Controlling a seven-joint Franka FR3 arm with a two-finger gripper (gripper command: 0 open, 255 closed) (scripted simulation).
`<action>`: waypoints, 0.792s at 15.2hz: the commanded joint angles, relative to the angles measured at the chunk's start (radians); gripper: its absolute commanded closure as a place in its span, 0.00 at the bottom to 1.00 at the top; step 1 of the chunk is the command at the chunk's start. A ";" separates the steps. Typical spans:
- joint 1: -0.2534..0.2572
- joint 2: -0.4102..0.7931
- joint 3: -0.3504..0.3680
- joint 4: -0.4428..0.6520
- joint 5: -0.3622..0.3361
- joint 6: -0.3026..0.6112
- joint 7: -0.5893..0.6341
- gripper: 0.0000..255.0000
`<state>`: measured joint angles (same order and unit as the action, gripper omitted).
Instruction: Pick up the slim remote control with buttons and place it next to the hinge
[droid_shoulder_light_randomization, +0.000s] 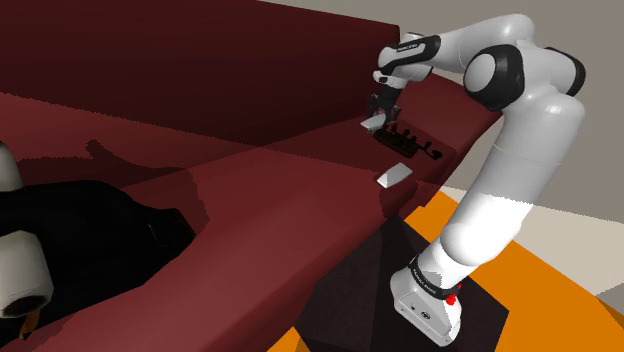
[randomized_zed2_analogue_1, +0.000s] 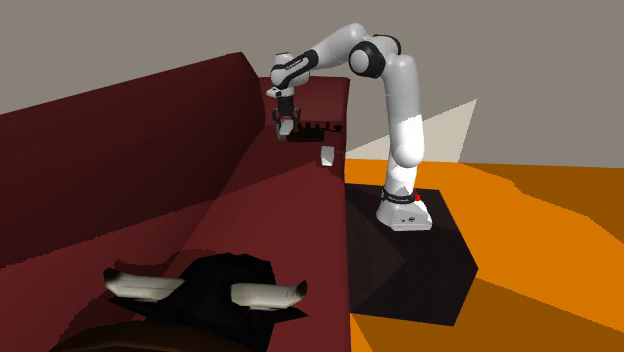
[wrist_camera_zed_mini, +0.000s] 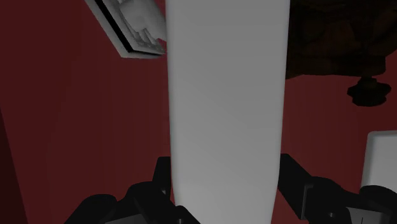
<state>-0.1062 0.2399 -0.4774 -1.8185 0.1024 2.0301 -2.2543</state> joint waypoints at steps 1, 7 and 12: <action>0.000 0.011 0.002 -0.015 0.006 0.026 -0.002 1.00; -0.005 0.044 0.009 -0.056 0.026 0.096 -0.014 1.00; -0.011 0.077 0.017 -0.084 0.046 0.153 -0.026 1.00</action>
<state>-0.1169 0.3090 -0.4623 -1.8920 0.1457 2.1740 -2.2796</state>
